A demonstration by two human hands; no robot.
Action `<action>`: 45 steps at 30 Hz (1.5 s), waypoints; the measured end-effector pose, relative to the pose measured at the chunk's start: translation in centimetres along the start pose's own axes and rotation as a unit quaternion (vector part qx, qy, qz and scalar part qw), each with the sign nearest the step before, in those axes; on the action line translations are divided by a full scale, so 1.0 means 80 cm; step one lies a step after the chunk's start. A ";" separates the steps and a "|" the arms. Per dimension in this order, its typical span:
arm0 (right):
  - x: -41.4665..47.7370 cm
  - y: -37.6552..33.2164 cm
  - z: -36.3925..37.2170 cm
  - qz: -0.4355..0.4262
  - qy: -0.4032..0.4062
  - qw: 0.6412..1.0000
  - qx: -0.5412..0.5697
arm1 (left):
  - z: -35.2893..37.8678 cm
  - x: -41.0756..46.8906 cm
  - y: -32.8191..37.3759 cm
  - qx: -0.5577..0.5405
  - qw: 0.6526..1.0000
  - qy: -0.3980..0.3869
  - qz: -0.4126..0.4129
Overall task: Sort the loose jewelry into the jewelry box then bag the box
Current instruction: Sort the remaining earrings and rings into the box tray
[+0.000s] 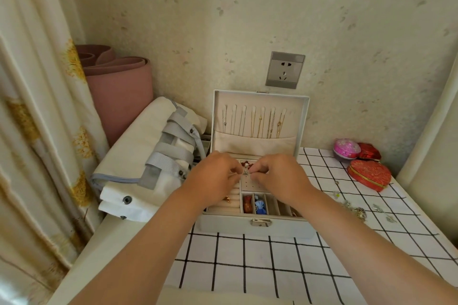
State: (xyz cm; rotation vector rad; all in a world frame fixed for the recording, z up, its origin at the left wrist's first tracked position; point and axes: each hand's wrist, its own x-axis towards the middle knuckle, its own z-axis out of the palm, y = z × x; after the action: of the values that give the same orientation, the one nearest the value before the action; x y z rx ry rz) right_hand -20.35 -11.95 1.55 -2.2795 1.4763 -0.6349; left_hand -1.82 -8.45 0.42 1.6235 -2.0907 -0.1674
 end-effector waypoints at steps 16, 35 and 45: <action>-0.005 -0.004 0.018 -0.071 0.021 0.995 -0.061 | 0.002 -0.009 -0.001 0.029 0.998 -0.017 0.053; -0.002 -0.002 0.004 -0.059 -0.044 0.996 -0.048 | 0.004 0.000 0.011 0.069 0.997 -0.030 0.014; -0.016 0.056 -0.060 0.008 0.014 1.000 0.023 | 0.016 0.024 0.076 0.031 0.999 -0.025 0.020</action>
State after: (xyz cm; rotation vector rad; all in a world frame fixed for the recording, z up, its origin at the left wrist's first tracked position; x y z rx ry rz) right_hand -26.79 -12.77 3.05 -2.2310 1.4758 -0.6907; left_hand -8.09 -8.74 2.23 1.6277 -2.1858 -0.1321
